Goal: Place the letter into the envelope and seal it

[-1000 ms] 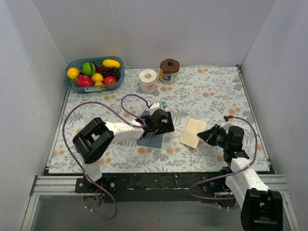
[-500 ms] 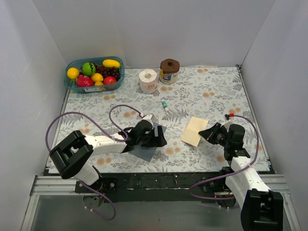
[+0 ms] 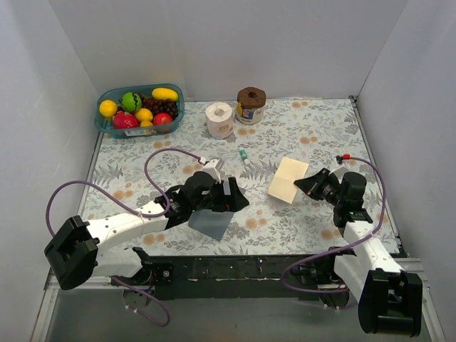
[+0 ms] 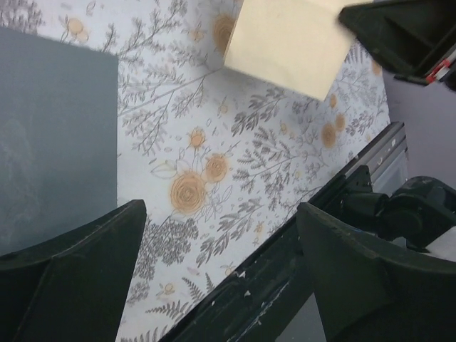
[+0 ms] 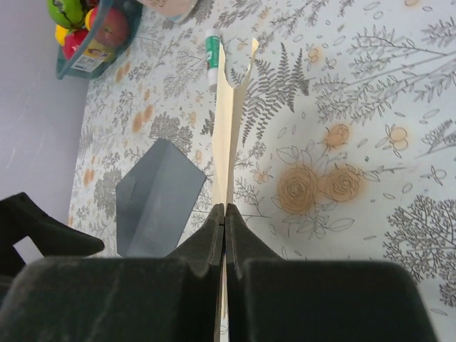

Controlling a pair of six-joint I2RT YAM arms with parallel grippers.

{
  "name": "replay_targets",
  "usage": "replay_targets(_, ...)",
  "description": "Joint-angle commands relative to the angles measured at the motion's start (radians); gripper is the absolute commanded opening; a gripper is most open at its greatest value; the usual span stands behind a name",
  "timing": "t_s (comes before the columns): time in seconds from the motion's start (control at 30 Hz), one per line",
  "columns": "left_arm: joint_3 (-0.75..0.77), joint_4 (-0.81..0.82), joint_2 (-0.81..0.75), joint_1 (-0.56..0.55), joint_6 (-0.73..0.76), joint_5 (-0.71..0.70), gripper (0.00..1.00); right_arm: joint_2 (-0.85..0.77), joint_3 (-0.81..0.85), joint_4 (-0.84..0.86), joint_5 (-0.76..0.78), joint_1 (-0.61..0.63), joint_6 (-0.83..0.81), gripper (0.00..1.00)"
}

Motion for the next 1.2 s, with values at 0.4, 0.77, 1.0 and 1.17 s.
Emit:
replay_targets(0.4,-0.185,0.008,-0.151,-0.006,-0.022,0.204,0.82,0.397,0.439,0.159,0.021,0.324,-0.057,0.01)
replay_targets(0.77,-0.2,0.163,0.001,-0.064,-0.017,0.247,0.81,0.794,0.907,-0.069,-0.021,0.485,-0.313,0.01)
replay_targets(1.0,-0.234,0.18,0.022,-0.072,-0.031,0.198,0.8,1.001,1.18,-0.237,-0.047,0.567,-0.456,0.01)
replay_targets(1.17,-0.251,0.193,0.035,-0.073,-0.041,0.172,0.8,1.125,1.306,-0.303,-0.048,0.617,-0.487,0.01)
